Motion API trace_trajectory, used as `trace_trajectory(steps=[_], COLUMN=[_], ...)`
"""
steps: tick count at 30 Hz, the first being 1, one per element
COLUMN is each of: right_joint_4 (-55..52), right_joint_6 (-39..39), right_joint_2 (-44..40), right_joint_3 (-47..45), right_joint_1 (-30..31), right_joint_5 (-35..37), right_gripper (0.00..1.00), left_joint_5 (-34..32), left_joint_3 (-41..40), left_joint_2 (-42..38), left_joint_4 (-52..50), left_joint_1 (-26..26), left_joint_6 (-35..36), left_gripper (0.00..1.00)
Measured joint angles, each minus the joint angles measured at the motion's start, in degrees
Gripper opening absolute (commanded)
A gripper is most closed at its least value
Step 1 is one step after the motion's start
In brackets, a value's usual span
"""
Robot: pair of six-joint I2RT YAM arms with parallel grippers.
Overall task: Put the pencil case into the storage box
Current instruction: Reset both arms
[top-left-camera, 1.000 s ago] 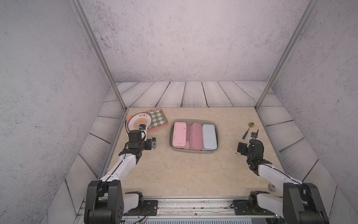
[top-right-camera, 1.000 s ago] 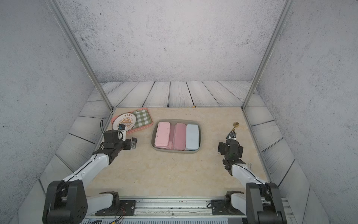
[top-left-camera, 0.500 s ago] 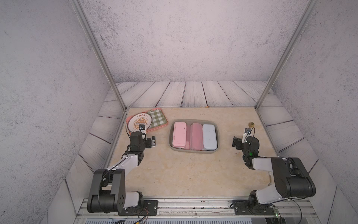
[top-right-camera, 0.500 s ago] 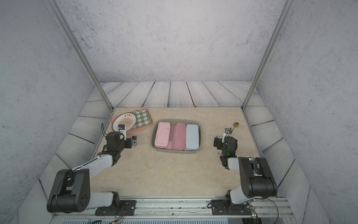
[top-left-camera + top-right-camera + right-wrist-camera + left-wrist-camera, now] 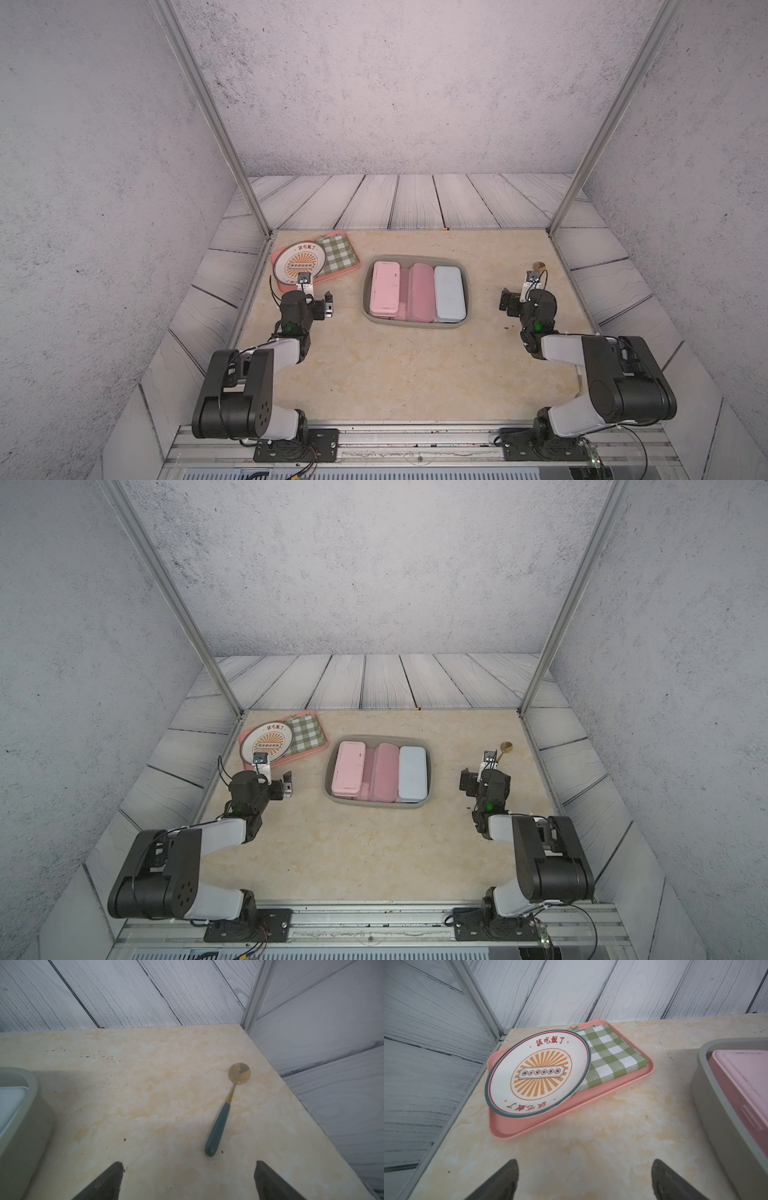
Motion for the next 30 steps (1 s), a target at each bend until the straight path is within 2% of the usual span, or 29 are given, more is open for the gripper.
trace_trajectory(steps=[6,14,26,30], right_joint_4=[-0.04,-0.07,-0.07,-0.09], right_joint_6=[0.00,0.00,0.00,0.00], right_joint_2=[0.00,0.00,0.00,0.00], right_joint_3=[0.00,0.00,0.00,0.00], right_joint_1=[0.00,0.00,0.00,0.00], right_joint_5=[0.02,0.02,0.02,0.02], right_gripper=[0.99,0.99,0.99,0.99], left_joint_5=[0.81,-0.74,-1.05,-3.04], left_joint_3=[-4.31,3.15,3.32,3.39], left_joint_2=[4.15,5.42,5.42,5.42], left_joint_4=[9.68,4.37,1.81,1.11], left_joint_1=[0.00,0.57,0.63,0.63], left_joint_6=[0.68,-0.09,-0.63,-1.36], left_gripper=[1.00,1.00,1.00,1.00])
